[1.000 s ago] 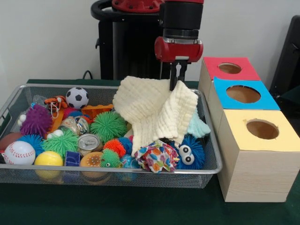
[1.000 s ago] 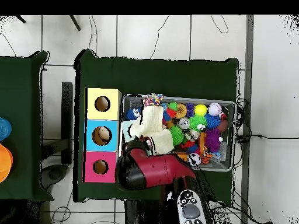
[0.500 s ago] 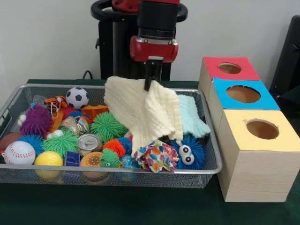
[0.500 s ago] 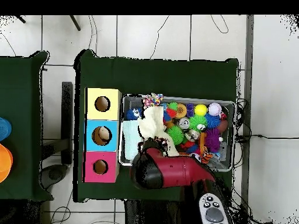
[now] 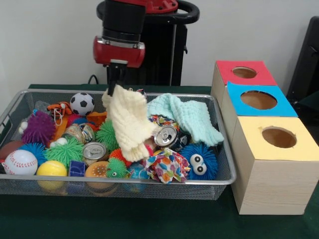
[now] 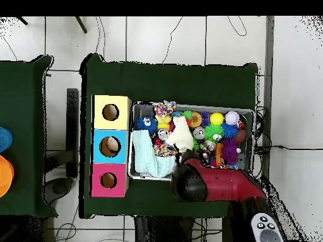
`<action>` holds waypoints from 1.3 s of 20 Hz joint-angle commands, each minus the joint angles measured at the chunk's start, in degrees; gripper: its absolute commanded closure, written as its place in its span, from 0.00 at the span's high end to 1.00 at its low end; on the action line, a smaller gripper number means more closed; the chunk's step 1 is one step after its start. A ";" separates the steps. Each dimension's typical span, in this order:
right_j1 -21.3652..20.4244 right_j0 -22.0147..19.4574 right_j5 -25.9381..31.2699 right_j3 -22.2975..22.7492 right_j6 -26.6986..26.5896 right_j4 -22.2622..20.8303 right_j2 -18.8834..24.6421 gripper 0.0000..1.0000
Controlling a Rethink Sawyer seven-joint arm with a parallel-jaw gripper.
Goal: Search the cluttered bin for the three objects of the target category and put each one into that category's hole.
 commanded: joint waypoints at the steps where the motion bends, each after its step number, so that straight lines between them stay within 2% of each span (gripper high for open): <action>1: 2.32 -3.72 7.63 -6.81 -9.64 -5.75 8.42 0.00; 10: 3.09 -4.09 7.35 -6.48 -6.72 -9.25 9.48 0.00; 17: 0.91 0.15 10.37 -10.27 -5.37 -11.83 5.03 0.00; 26: -1.17 1.76 10.74 -12.95 -4.38 -14.84 3.33 0.00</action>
